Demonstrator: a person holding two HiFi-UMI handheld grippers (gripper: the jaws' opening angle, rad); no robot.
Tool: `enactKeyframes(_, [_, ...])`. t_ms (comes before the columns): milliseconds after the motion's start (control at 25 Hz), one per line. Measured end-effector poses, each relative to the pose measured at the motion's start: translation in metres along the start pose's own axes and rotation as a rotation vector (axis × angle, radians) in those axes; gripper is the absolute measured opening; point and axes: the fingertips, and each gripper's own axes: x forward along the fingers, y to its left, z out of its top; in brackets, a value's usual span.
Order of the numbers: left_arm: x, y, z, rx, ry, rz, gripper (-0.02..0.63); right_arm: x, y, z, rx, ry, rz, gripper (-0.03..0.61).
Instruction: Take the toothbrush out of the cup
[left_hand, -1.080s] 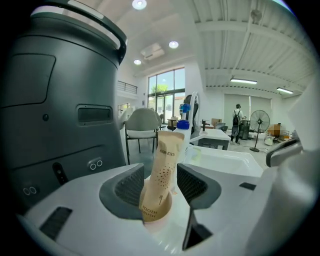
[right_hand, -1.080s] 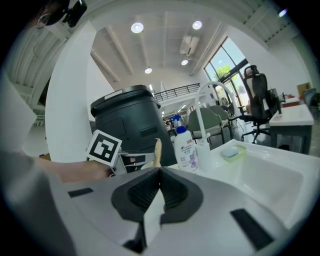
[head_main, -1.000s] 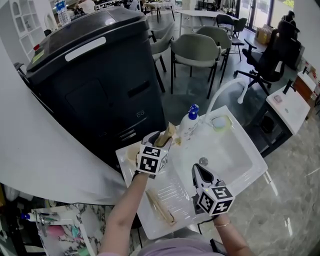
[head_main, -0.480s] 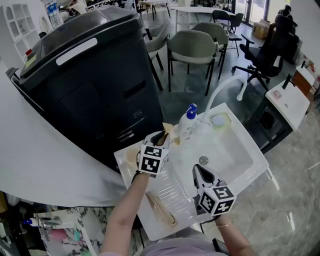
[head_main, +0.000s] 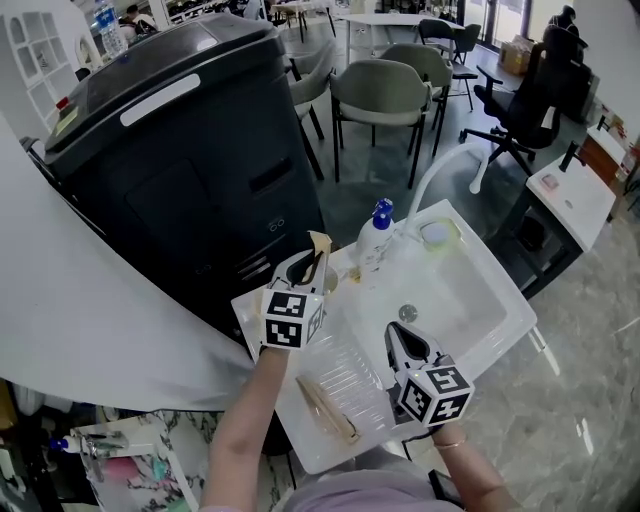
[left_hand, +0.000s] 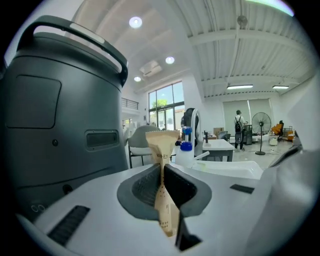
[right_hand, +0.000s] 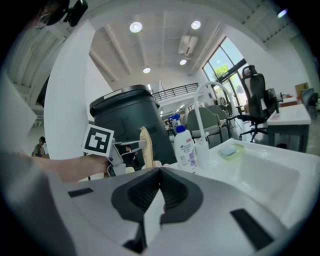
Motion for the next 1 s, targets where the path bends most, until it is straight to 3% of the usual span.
enactKeyframes(320, [-0.060,-0.002,0.065,0.010,-0.190,-0.004,0.023,-0.022,0.013,0.005,-0.005,-0.036,-0.011,0.005])
enactKeyframes(520, [-0.103,-0.015,0.086,0.012,-0.254,-0.036,0.023,-0.041,0.020,0.006,0.002,-0.059,-0.022,0.005])
enactKeyframes(680, [-0.128,-0.030,0.077,0.024,-0.248,-0.064,0.023,-0.056,0.026,0.001,0.004,-0.068,-0.029,0.005])
enactKeyframes(1000, [-0.150,-0.059,0.024,0.046,-0.152,-0.114,0.021,-0.085,0.032,-0.011,0.018,-0.080,-0.059,0.005])
